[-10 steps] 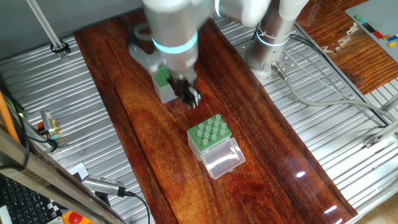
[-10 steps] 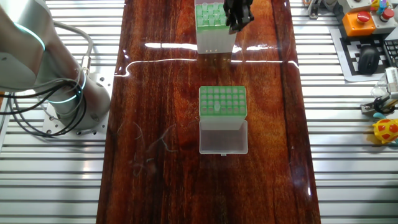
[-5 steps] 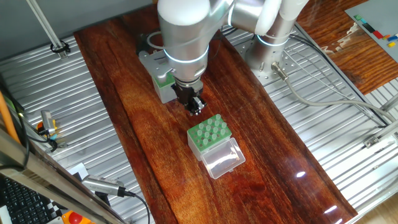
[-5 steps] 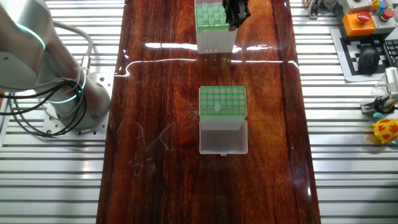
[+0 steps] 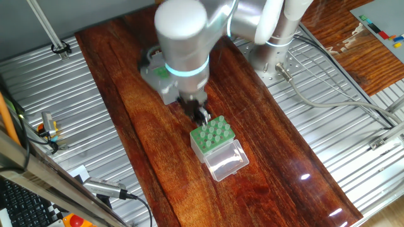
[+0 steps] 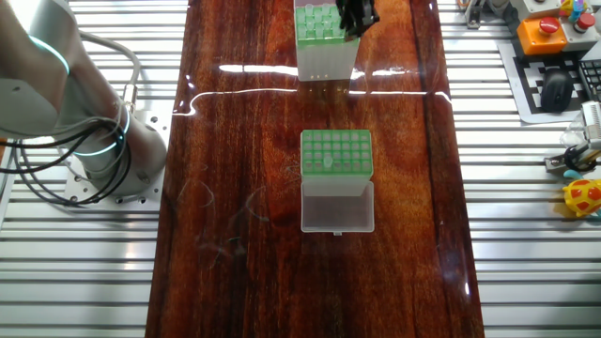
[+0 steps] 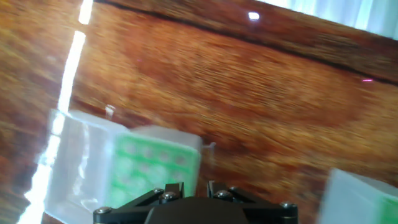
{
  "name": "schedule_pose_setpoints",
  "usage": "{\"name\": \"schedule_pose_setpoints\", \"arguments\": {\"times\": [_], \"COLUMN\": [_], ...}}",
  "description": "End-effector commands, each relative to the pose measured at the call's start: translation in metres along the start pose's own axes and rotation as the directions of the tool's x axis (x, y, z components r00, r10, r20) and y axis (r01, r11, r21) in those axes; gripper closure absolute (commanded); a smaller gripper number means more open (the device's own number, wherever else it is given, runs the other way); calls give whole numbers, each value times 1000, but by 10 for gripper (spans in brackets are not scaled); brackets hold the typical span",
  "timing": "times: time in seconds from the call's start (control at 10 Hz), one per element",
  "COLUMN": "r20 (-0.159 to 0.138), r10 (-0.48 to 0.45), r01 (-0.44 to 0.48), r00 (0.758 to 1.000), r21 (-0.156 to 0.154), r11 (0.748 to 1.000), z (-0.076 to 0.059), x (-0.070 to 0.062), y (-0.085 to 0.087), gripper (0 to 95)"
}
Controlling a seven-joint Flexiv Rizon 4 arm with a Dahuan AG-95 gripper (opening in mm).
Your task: Transfer all large pipette tips from one holder to another
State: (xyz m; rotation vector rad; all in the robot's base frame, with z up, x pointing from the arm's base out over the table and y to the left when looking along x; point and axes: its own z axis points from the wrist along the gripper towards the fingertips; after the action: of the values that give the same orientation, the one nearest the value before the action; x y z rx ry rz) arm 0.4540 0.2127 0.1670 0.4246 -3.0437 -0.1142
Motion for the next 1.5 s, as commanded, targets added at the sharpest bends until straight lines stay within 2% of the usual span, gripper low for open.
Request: {"name": "schedule_pose_setpoints", "arguments": {"times": [0.1,0.3,0.5,0.7,0.9,1.5], "r20": [18,18,24,30,23,12], "r10": [84,99,167,257,288,285], "r01": [-84,-99,-168,-257,-288,-285], "r00": [996,995,986,966,957,958], "r21": [34,40,31,3,4,2], "r11": [996,994,985,966,958,958], "z": [-1,-2,-2,-1,1,5], "x": [-2,-2,-2,-3,-9,-13], "y": [4,3,3,4,9,14], "gripper": [760,760,760,760,760,760]}}
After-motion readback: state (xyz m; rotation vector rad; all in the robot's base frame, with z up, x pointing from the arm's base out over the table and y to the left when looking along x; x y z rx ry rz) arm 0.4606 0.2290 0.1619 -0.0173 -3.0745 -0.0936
